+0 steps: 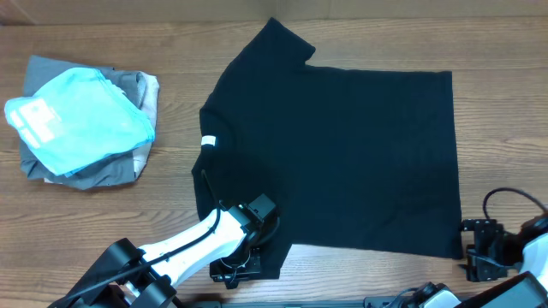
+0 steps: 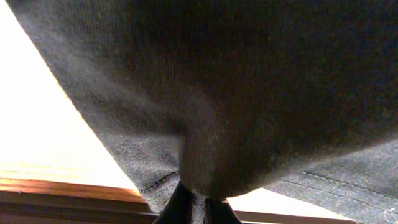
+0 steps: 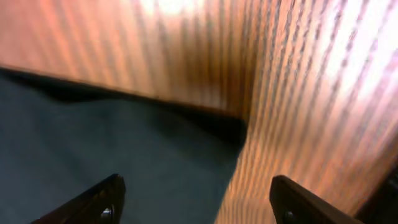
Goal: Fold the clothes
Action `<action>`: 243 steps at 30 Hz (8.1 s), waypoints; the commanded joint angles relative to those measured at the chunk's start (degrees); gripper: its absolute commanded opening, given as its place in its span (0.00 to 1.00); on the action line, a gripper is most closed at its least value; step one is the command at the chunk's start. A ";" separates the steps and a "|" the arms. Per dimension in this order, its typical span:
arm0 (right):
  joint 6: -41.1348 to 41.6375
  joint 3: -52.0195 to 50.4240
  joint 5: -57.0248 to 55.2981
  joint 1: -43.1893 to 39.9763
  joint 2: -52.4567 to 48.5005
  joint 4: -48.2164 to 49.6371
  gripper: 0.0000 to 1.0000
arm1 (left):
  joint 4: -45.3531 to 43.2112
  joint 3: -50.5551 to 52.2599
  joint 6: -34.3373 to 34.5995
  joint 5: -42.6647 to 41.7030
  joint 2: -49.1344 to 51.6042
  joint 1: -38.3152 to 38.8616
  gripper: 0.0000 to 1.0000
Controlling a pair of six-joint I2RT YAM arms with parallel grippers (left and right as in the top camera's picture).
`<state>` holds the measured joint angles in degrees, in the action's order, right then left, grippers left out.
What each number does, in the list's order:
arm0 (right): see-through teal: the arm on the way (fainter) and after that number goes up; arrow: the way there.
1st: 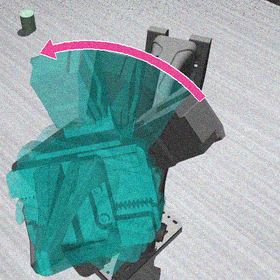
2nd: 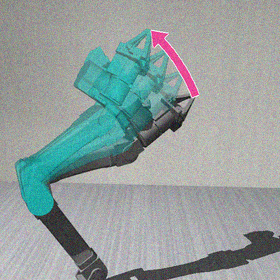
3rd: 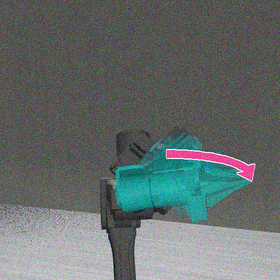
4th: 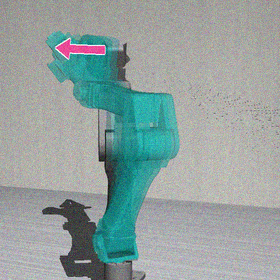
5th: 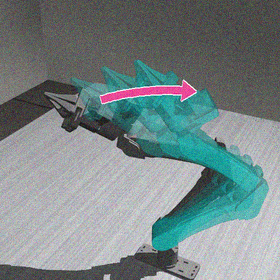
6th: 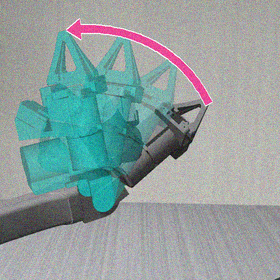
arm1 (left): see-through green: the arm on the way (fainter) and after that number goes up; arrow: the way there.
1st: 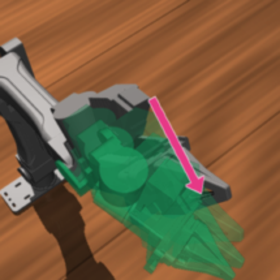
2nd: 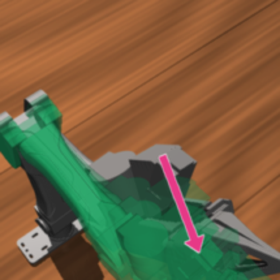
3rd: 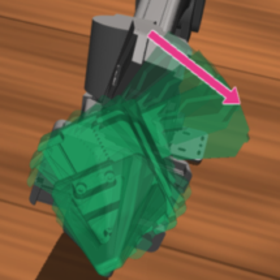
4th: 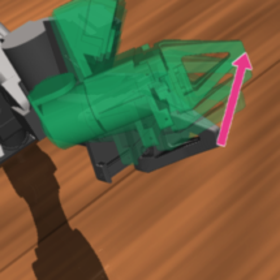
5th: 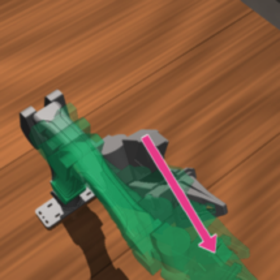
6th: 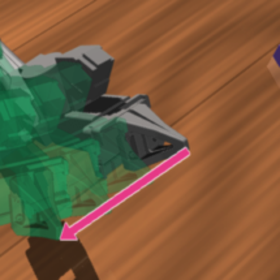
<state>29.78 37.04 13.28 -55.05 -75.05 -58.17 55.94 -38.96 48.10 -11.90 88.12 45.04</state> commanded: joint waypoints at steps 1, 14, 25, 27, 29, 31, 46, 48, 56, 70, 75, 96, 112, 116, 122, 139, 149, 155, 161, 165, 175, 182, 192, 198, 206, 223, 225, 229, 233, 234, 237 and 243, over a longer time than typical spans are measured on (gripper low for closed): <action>3.28 -4.22 -0.20 -0.22 -0.96 4.22 0.78 | 0.33 0.44 0.13 0.28 -1.03 0.31 0.04; 1.97 -5.90 -6.71 -0.22 -1.38 7.67 0.04 | 0.35 0.44 -0.33 0.46 -1.03 0.31 0.06; -0.70 0.87 -5.95 -0.22 -1.20 1.18 0.04 | 1.03 0.44 -1.81 0.24 -1.03 0.31 0.05; -1.33 4.31 -5.70 -0.22 -1.14 -2.49 0.04 | 1.05 0.44 -2.40 0.09 -1.05 0.33 0.05; -1.36 7.34 -5.22 -0.20 -1.14 -5.55 0.04 | 1.07 0.39 -3.30 -0.42 -1.33 0.33 0.04; -2.75 9.99 -3.30 -0.20 -1.14 -7.45 0.04 | 1.62 -0.07 -4.46 -0.87 -2.29 0.33 0.04; -6.47 11.67 6.40 3.96 -1.16 -4.81 0.04 | 10.08 -14.86 -10.93 11.13 -6.49 -2.23 0.07; -6.47 11.67 6.78 6.25 -1.16 -3.08 0.04 | 10.01 -15.67 -10.86 11.54 -6.49 -3.52 0.07; -2.21 11.67 6.80 10.40 -1.16 5.25 0.04 | 8.13 -19.30 -15.15 15.47 -6.49 -12.28 0.08; 0.74 11.21 8.98 11.08 -1.60 12.17 0.04 | -6.49 -21.07 -28.79 14.67 -6.47 -18.56 0.11; 1.79 10.97 8.87 13.18 -1.60 14.95 0.04 | -9.14 -21.07 -29.44 16.55 -6.47 -19.17 0.10; 6.25 10.97 9.29 14.93 -9.46 24.44 0.04 | -24.94 -21.07 -34.38 18.10 -4.52 -19.52 0.09; 2.75 10.97 12.46 14.80 -10.32 26.29 0.95 | -19.93 -21.33 -33.83 26.51 -2.64 -20.31 0.95; 1.27 10.97 11.85 14.80 -10.32 22.34 0.95 | -11.58 -21.31 -32.17 22.47 -2.62 -23.65 0.95; -0.39 10.97 11.67 14.80 -10.32 17.16 0.96 | -1.88 -20.09 -32.02 14.88 -2.60 -27.82 0.86; -4.76 10.97 11.67 14.80 -10.32 14.49 0.96 | -20.24 -6.08 -34.49 17.09 -1.51 -28.63 0.49; -4.74 10.97 11.65 14.80 -10.32 14.51 0.96 | -25.20 -6.08 -37.86 19.98 -1.49 -28.70 0.45; -4.76 10.97 11.63 14.80 -10.32 14.29 0.96 | -23.02 -5.64 -38.75 18.01 -1.25 -28.68 0.45; -4.76 10.97 11.30 14.80 -10.32 14.27 0.95 | -24.92 -4.02 -39.15 18.08 -1.16 -29.05 0.04; -4.74 10.97 9.31 14.80 -10.32 13.07 0.94 | -26.43 -4.07 -36.70 19.10 -1.16 -32.06 0.04; -9.92 10.93 8.46 15.63 -10.32 5.88 0.94 | -27.41 -4.07 -39.19 17.29 -1.16 -44.85 0.04; -15.10 10.91 9.75 20.98 -10.32 -0.59 0.83 | -30.29 -4.07 -39.12 16.37 -1.16 -45.03 0.04; -11.74 10.91 0.61 24.02 -10.34 2.36 0.67 | -30.08 -4.07 -39.10 16.33 -1.16 -45.03 0.04; -14.49 10.91 3.23 25.00 -10.34 6.21 0.63 | -30.05 -4.07 -39.10 16.33 -1.16 -45.03 0.04; -14.58 9.81 1.75 27.08 -10.69 8.74 0.52 | -30.10 -4.07 -39.10 16.31 -1.16 -45.03 0.04; -14.62 9.79 1.75 27.10 -15.87 14.27 0.50 | -30.12 -4.07 -39.12 14.97 -1.16 -45.03 0.04; -14.62 9.79 1.75 27.08 -16.13 14.43 0.47 | -30.12 -4.07 -39.12 14.97 -1.16 -45.03 0.04; -14.62 9.79 1.73 27.08 -16.50 14.69 0.43 | -30.14 -4.07 -39.12 14.99 -1.16 -45.03 0.04; -14.60 9.77 1.11 27.10 -16.72 15.91 0.43 | -30.12 -4.07 -39.12 14.97 -1.16 -45.03 0.04; -14.62 9.77 1.09 27.12 -16.90 16.04 0.43 | -30.12 -4.07 -39.12 14.97 -1.16 -45.03 0.04; -14.60 9.77 1.14 27.32 -17.99 16.28 0.44 | -30.08 -4.07 -39.12 14.97 -1.16 -45.03 0.04; -14.71 9.79 1.75 28.22 -19.63 16.81 0.28 | -30.08 -4.07 -39.12 15.02 -1.16 -45.03 0.04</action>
<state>14.94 47.18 14.98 -27.55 -93.82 -41.56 25.98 -43.42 10.04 4.01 86.39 0.27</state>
